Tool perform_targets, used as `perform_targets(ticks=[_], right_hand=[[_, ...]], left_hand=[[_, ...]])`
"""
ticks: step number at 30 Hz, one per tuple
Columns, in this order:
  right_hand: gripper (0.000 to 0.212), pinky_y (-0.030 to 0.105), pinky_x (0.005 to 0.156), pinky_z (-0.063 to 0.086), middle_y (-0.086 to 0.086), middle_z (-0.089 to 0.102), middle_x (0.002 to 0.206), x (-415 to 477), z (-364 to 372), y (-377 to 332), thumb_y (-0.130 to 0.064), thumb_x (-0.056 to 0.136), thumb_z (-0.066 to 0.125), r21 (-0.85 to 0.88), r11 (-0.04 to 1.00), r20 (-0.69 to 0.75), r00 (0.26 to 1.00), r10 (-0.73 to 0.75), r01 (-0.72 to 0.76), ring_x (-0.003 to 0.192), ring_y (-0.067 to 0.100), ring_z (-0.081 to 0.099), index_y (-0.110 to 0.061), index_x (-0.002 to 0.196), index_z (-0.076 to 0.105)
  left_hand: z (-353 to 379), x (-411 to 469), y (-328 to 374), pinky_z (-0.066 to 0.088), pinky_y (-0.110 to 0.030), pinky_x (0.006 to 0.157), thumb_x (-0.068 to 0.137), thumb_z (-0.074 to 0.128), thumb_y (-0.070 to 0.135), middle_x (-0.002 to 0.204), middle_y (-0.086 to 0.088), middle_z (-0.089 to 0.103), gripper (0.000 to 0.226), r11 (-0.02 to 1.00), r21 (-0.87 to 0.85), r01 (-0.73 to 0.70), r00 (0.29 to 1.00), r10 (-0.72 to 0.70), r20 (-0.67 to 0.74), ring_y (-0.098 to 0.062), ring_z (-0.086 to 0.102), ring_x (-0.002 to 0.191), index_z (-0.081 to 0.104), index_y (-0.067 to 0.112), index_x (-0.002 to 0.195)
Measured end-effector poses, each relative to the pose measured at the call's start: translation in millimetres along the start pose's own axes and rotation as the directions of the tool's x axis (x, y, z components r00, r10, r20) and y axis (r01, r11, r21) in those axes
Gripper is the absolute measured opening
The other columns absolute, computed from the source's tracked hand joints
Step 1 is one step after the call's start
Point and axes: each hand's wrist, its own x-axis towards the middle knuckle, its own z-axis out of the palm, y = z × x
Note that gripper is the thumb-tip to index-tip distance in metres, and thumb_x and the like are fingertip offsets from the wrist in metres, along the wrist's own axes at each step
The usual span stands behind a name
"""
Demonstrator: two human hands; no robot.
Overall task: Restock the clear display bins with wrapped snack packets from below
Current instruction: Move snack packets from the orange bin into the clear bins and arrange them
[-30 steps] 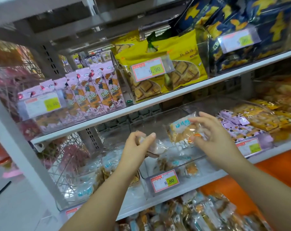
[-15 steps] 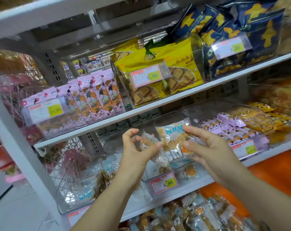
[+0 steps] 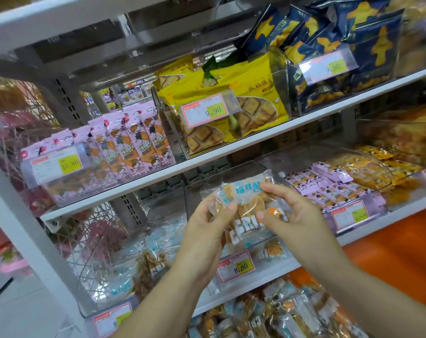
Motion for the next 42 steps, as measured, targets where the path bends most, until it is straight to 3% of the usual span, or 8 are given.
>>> perform_targets(ticks=[9, 13, 20, 23, 29, 35, 39, 42], right_hand=[[0.048, 0.021, 0.08, 0.054, -0.024, 0.06, 0.112, 2.0, -2.0, 0.7, -0.007, 0.082, 0.07, -0.044, 0.999, 0.049, 0.999, 0.016, -0.014, 0.1, 0.0, 0.062, -0.045, 0.109, 0.059], [0.053, 0.013, 0.069, 0.05, -0.021, 0.062, 0.113, -4.2, 1.2, -5.5, -0.006, 0.083, 0.069, -0.109, 0.994, 0.149, 0.989, -0.011, 0.028, 0.085, -0.004, 0.065, -0.046, 0.115, 0.055], [0.067, 0.01, 0.055, 0.044, -0.017, 0.049, 0.135, -5.2, 0.7, -6.7, -0.011, 0.084, 0.069, -0.283, 0.958, 0.232, 0.972, 0.028, 0.04, 0.062, 0.018, 0.062, -0.05, 0.129, 0.039], [0.072, 0.009, 0.053, 0.042, -0.018, 0.053, 0.121, -6.6, 2.9, -7.2, -0.005, 0.083, 0.069, -0.22, 0.976, 0.26, 0.964, 0.047, 0.011, 0.056, 0.001, 0.056, -0.043, 0.136, 0.039], [0.072, 0.014, 0.073, 0.048, -0.03, 0.02, 0.147, -9.7, 13.7, -5.6, -0.024, 0.083, 0.071, -0.477, 0.868, 0.327, 0.945, 0.027, 0.14, 0.066, -0.007, 0.056, -0.058, 0.128, 0.027], [0.073, 0.027, 0.109, 0.03, -0.027, 0.005, 0.152, -11.0, 33.3, -0.7, -0.052, 0.073, 0.07, -0.684, 0.679, 0.377, 0.926, 0.016, 0.267, 0.134, 0.001, 0.027, -0.059, 0.13, 0.024], [0.091, 0.03, 0.112, 0.028, -0.035, 0.007, 0.143, -9.8, 64.6, -1.7, -0.054, 0.071, 0.071, -0.648, 0.676, 0.515, 0.856, 0.049, 0.351, 0.134, -0.008, 0.015, -0.061, 0.134, 0.005], [0.09, 0.026, 0.103, 0.038, -0.029, 0.032, 0.139, -9.5, 93.9, 1.7, -0.052, 0.07, 0.075, -0.662, 0.653, 0.597, 0.785, 0.163, 0.368, 0.124, -0.006, 0.034, -0.056, 0.139, 0.018]], left_hand=[[0.0, 2.4, 2.3, 0.053, -0.044, 0.085, 0.095, 0.05, 0.016, 0.105, -0.016, 0.071, 0.023, 0.978, -0.178, 0.105, 0.986, -0.125, -0.106, -0.024, 0.068, 0.087, 0.065, 0.006, 0.109], [0.4, 4.0, 7.8, 0.059, -0.037, 0.069, 0.097, 0.046, 0.011, 0.103, -0.016, 0.072, 0.025, 0.946, -0.274, 0.171, 0.976, -0.2, -0.082, -0.023, 0.07, 0.081, 0.062, 0.006, 0.116], [4.0, -8.0, 14.2, 0.057, -0.032, 0.061, 0.093, 0.044, 0.041, 0.104, -0.014, 0.071, 0.049, 0.945, -0.273, 0.182, 0.983, -0.178, 0.038, -0.024, 0.07, 0.084, 0.061, 0.001, 0.117], [2.5, -9.5, 11.7, 0.057, -0.032, 0.058, 0.078, 0.062, 0.021, 0.101, -0.015, 0.071, 0.045, 0.963, -0.247, 0.109, 0.994, -0.113, -0.003, -0.023, 0.07, 0.077, 0.057, 0.002, 0.119], [-9.2, -16.9, 6.9, 0.054, -0.027, 0.051, 0.075, 0.063, 0.016, 0.089, -0.011, 0.073, 0.038, 0.947, -0.316, 0.062, 0.995, -0.083, -0.055, -0.019, 0.07, 0.068, 0.059, 0.007, 0.111], [-58.6, -33.8, 2.0, 0.056, -0.034, 0.076, 0.074, 0.067, 0.022, 0.101, -0.008, 0.073, 0.037, 0.999, 0.033, -0.004, 0.999, 0.006, -0.042, -0.019, 0.07, 0.085, 0.062, 0.015, 0.109], [-100.0, -50.2, 1.7, 0.053, -0.039, 0.088, 0.07, 0.082, 0.031, 0.103, -0.005, 0.071, 0.038, 0.945, 0.322, -0.06, 0.998, 0.049, 0.043, -0.024, 0.067, 0.099, 0.065, 0.025, 0.104], [-122.2, -63.4, 1.9, 0.053, -0.041, 0.09, 0.066, 0.079, 0.032, 0.101, -0.003, 0.071, 0.033, 0.913, 0.399, -0.081, 0.996, 0.06, 0.065, -0.022, 0.067, 0.098, 0.067, 0.028, 0.097]])
